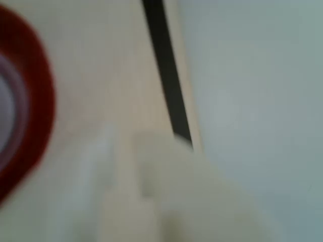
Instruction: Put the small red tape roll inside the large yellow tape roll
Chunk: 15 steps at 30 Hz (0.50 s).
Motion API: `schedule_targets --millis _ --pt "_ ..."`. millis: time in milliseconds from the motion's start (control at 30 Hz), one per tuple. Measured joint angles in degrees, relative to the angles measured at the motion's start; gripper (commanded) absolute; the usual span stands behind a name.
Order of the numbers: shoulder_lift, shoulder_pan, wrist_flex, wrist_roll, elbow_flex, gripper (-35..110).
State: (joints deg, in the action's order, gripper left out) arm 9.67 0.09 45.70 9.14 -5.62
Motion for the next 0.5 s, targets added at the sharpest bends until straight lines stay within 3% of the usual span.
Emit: schedule_targets --millis 500 --pt "-0.18 0.0 14.85 3.52 1.14 0"
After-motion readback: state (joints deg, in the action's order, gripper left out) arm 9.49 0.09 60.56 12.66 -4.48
